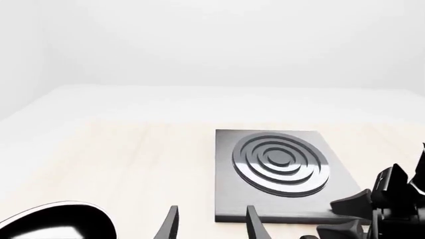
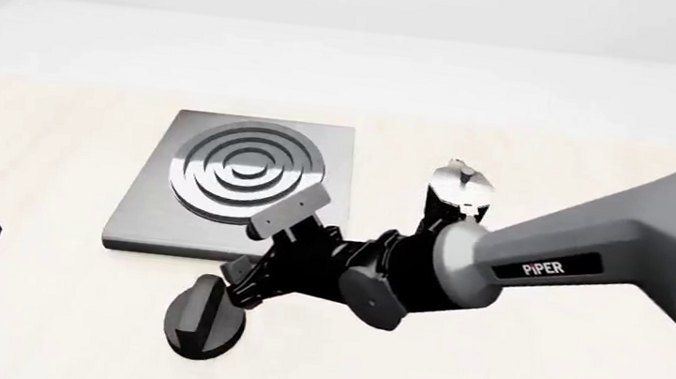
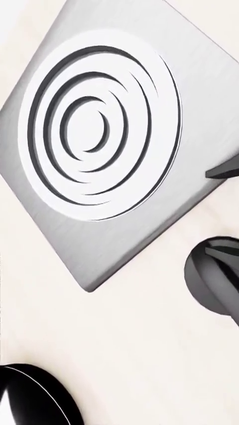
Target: Turn on the stove and put the moka pot on it.
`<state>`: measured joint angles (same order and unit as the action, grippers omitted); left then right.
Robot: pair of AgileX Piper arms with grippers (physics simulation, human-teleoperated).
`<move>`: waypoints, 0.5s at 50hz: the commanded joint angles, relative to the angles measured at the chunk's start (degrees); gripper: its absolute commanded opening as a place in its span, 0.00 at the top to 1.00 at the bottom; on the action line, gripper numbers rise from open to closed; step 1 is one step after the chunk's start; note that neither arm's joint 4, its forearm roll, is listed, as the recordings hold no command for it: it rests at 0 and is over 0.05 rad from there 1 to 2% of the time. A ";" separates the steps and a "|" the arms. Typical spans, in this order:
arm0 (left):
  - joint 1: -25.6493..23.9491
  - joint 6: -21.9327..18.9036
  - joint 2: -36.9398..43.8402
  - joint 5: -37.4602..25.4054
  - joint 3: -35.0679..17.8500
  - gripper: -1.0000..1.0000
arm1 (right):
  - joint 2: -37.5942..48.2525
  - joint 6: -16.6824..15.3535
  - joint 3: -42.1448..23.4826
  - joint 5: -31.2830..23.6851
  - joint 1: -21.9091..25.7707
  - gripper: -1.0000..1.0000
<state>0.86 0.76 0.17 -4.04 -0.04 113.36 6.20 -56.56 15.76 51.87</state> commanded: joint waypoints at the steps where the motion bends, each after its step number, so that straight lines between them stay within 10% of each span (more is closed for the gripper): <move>1: 0.25 0.15 -0.04 -0.09 0.00 0.00 | 2.77 1.07 -0.38 0.16 1.39 0.00; 25: 0.77 0.38 -0.05 -0.29 0.01 0.00 | 4.45 1.22 -2.73 -0.45 5.16 0.00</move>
<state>1.39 1.03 0.12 -4.21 -0.04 115.18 5.30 -59.03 15.94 54.07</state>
